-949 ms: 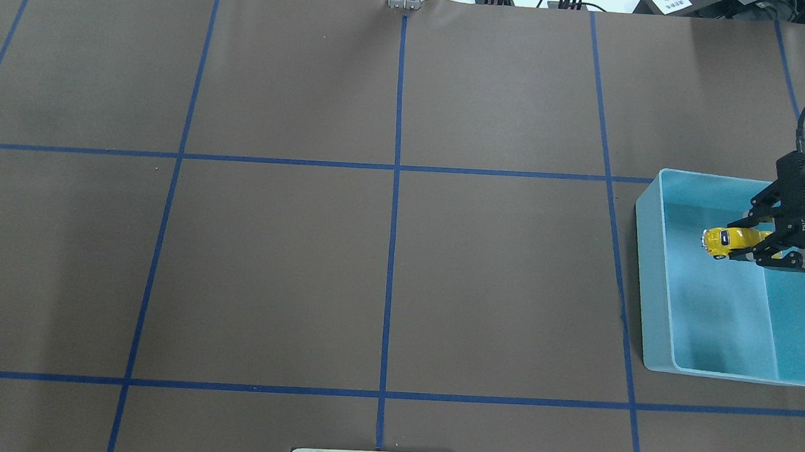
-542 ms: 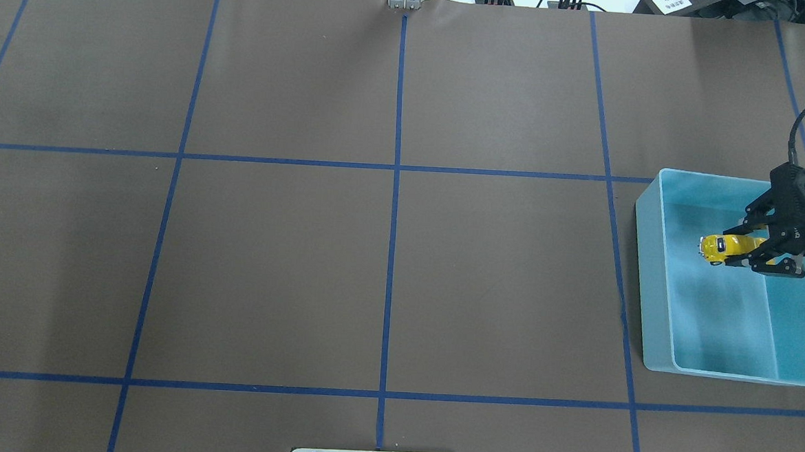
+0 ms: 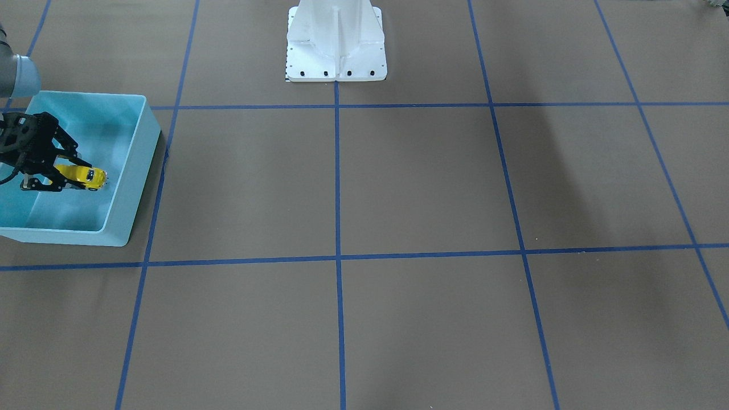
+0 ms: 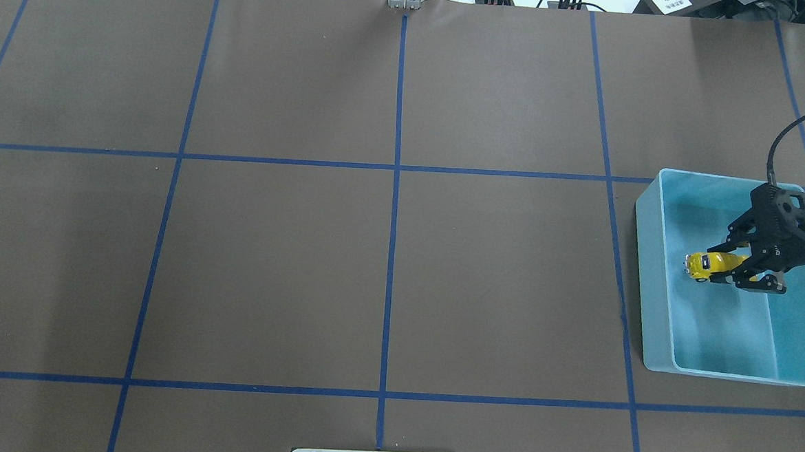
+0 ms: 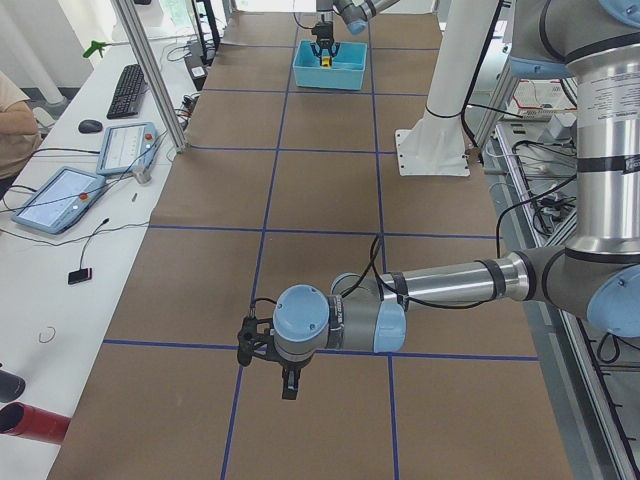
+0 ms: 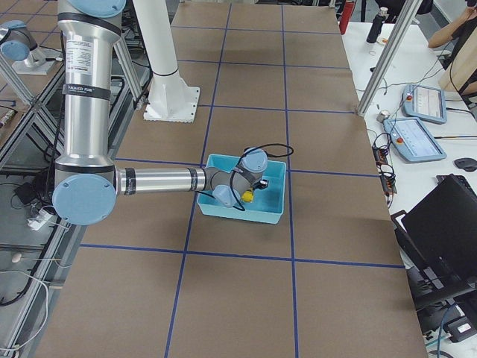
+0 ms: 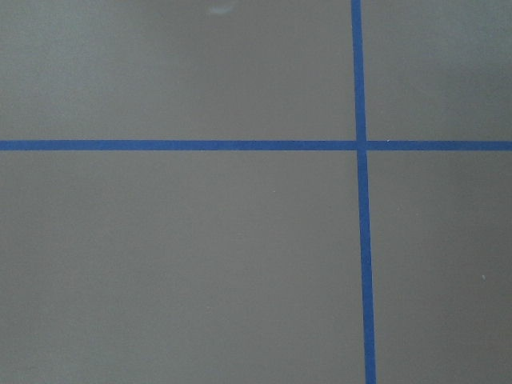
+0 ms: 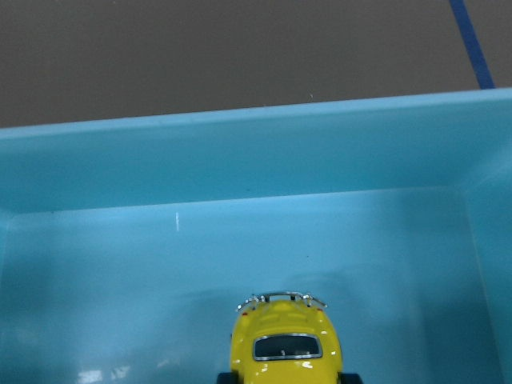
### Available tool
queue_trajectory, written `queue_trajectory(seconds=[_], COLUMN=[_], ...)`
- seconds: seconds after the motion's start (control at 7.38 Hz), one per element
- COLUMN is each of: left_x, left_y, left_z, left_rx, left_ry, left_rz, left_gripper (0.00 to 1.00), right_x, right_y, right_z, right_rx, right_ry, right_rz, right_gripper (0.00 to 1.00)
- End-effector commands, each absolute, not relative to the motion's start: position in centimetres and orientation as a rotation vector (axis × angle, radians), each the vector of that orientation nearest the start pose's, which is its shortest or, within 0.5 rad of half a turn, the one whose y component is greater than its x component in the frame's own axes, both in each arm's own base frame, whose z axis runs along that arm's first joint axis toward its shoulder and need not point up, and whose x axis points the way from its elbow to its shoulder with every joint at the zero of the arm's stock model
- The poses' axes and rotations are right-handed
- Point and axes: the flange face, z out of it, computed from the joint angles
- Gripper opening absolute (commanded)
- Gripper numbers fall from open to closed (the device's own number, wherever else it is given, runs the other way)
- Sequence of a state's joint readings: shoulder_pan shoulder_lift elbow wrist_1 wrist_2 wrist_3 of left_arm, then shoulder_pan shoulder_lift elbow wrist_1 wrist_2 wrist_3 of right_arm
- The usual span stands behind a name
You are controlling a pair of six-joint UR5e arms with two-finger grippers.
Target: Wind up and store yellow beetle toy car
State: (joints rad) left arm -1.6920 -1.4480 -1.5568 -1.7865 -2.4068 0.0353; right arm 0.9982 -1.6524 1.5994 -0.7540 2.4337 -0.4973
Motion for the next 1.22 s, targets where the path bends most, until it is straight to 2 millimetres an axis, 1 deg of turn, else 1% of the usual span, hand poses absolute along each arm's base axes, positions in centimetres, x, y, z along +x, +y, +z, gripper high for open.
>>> queue_trajectory(seconds=[0.0, 0.27, 0.41, 0.54, 0.68, 0.81, 0.95, 1.08], left_x=[-11.2, -11.2, -11.2, -11.2, -11.2, -11.2, -11.2, -11.2], left_y=[-43.1, -43.1, -43.1, -43.1, -43.1, -43.1, -43.1, -43.1], left_z=[69.7, 69.7, 69.7, 69.7, 69.6, 69.6, 69.6, 69.6], left_rx=[0.139, 0.138, 0.139, 0.138, 0.14, 0.14, 0.14, 0.14], left_ry=[0.827, 0.827, 0.827, 0.826, 0.827, 0.827, 0.827, 0.827], left_rz=[-0.048, -0.05, -0.048, -0.05, -0.047, -0.047, -0.047, -0.047], left_gripper=[1.0, 1.0, 1.0, 1.0, 1.0, 1.0, 1.0, 1.0], right_x=[-21.1, -20.9, -20.6, -18.8, -15.4, -12.9, -10.6, -8.4], right_y=[-42.8, -42.8, -42.4, -42.5, -43.4, -44.1, -44.8, -45.5], right_z=[58.3, 57.5, 55.9, 53.1, 50.4, 48.9, 48.5, 49.0], right_rx=[0.739, 0.746, 0.755, 0.779, 0.803, 0.77, 0.728, 0.656], right_ry=[-0.914, -0.922, -0.936, -0.961, -0.951, -0.93, -0.91, -0.902], right_rz=[-1.281, -1.26, -1.231, -1.161, -1.059, -0.979, -0.885, -0.722], right_gripper=[0.99, 1.0, 1.0, 1.0, 1.0, 1.0, 1.0, 1.0])
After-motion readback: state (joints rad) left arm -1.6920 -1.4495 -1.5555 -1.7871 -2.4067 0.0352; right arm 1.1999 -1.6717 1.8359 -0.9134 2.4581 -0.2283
